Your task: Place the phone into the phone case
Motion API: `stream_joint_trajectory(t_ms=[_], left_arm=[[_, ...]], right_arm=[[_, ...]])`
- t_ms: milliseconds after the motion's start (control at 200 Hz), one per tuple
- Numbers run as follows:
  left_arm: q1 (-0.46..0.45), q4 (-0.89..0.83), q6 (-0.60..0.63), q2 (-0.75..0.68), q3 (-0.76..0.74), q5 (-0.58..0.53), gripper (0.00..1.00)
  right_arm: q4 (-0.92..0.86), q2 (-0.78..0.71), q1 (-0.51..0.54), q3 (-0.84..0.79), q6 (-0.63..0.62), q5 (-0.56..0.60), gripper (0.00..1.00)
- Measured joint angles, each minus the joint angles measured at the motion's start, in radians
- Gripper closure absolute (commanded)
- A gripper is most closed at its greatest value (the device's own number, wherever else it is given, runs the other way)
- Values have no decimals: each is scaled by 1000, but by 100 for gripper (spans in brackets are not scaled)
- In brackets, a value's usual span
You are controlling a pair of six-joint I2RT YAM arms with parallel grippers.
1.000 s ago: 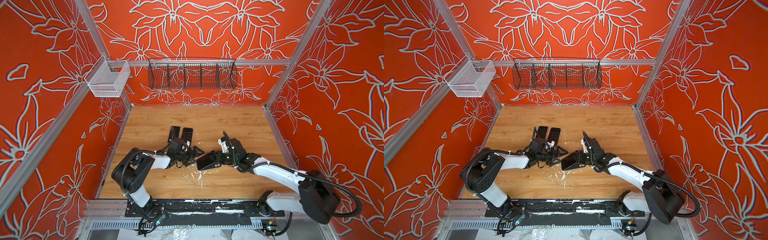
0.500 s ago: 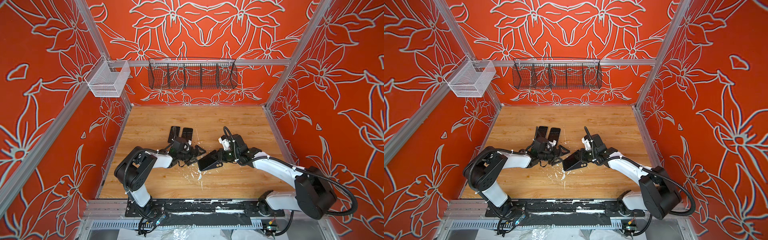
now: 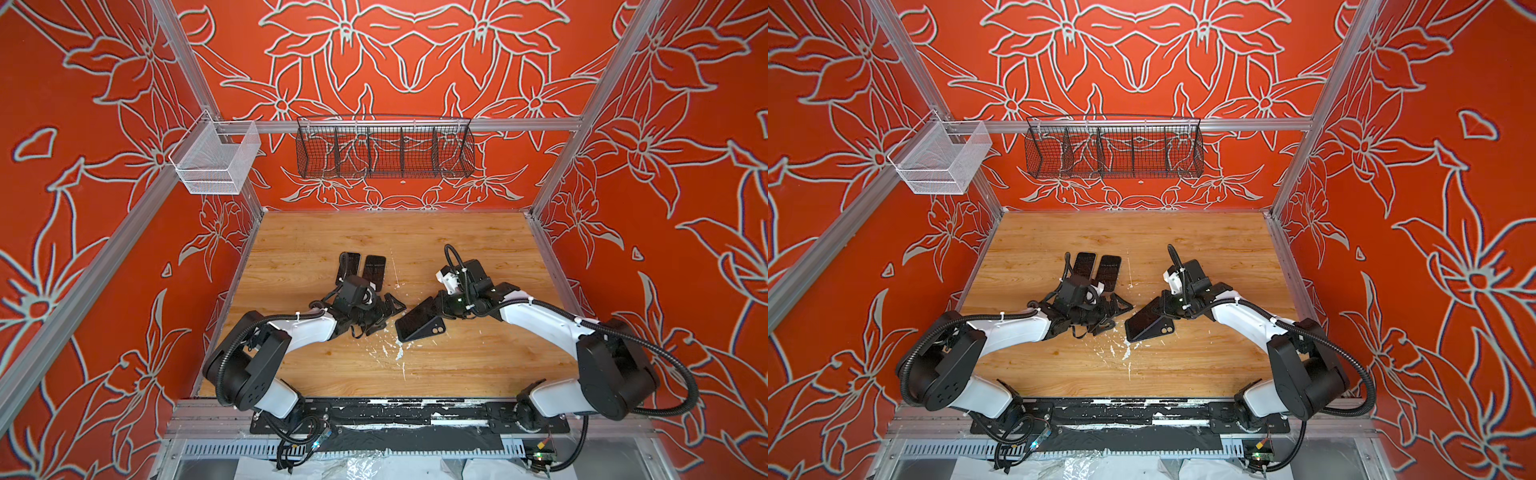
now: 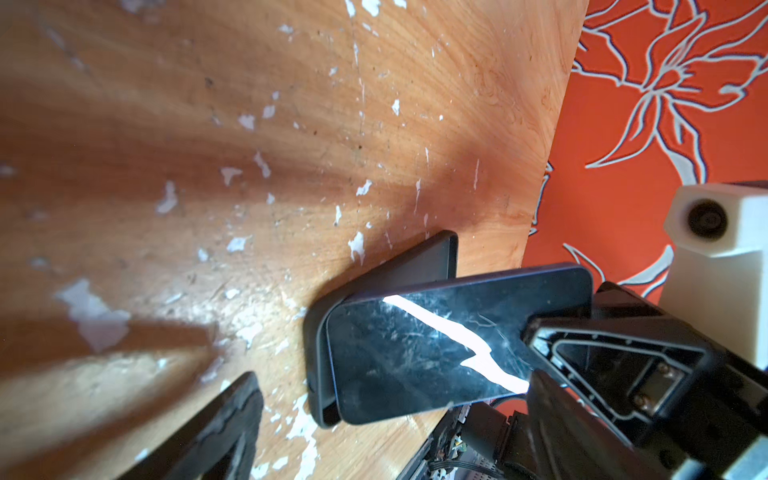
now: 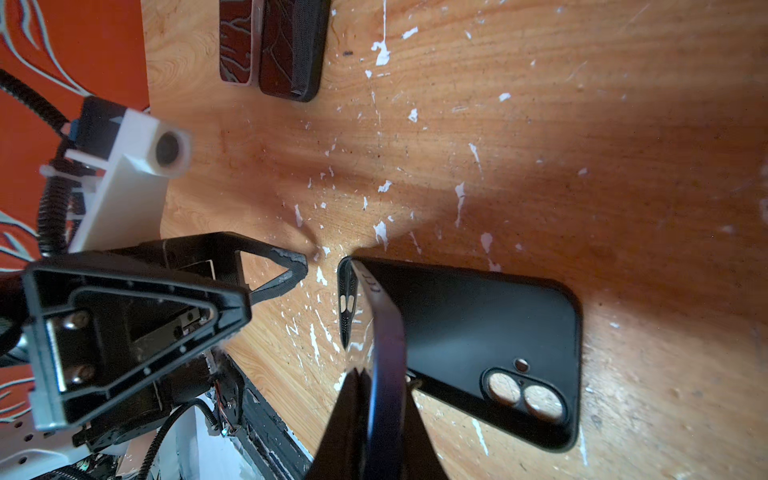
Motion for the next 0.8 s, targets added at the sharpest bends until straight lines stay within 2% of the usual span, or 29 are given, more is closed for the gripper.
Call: stream_joint_trajectory(t_ms=[270,425,801], left_arm=[[-96,111,-69,86,-1,-12,3],[-100,158,-94,108,-1,-12,3],[-100,138,-89,115,18,-25,3]], right_arm=[[92,-73,15,-98,9,28,100],[170,-130,21,-172,26,59,97],[275,-102,20,-206,41,55,95]])
